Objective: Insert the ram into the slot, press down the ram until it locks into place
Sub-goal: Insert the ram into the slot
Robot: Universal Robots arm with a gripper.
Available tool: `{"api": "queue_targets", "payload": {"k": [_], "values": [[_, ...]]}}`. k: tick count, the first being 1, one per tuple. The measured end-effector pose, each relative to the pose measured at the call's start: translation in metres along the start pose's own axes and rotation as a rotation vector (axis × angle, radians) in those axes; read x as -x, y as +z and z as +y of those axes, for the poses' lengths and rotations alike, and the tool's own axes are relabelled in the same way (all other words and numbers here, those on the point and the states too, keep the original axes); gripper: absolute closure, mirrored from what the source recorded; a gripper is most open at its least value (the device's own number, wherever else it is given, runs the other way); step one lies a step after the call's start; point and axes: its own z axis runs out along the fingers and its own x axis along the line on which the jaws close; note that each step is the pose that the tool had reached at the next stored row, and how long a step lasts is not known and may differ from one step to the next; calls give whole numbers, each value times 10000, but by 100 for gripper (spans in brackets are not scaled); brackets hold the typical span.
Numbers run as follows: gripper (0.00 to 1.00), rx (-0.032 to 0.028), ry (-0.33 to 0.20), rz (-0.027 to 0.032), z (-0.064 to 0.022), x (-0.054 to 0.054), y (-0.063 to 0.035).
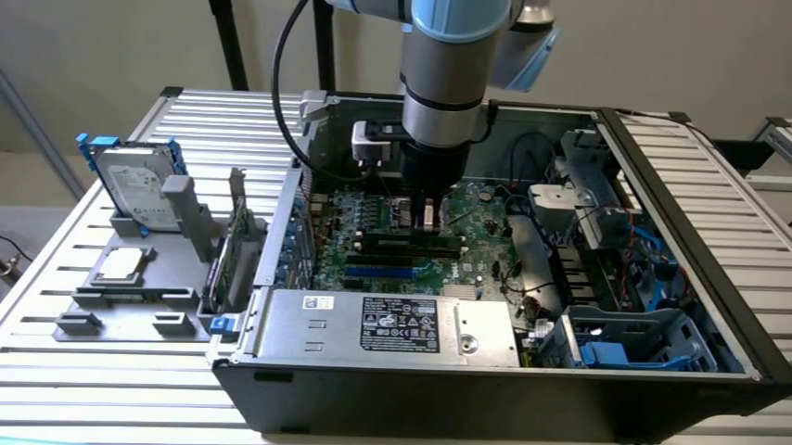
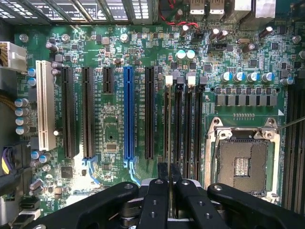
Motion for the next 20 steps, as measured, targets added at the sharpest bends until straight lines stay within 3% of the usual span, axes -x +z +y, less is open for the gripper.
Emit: {"api": "queue_targets", "payload": {"k": [20], "values": [[87, -1, 0, 0, 3, 11, 23]]}}
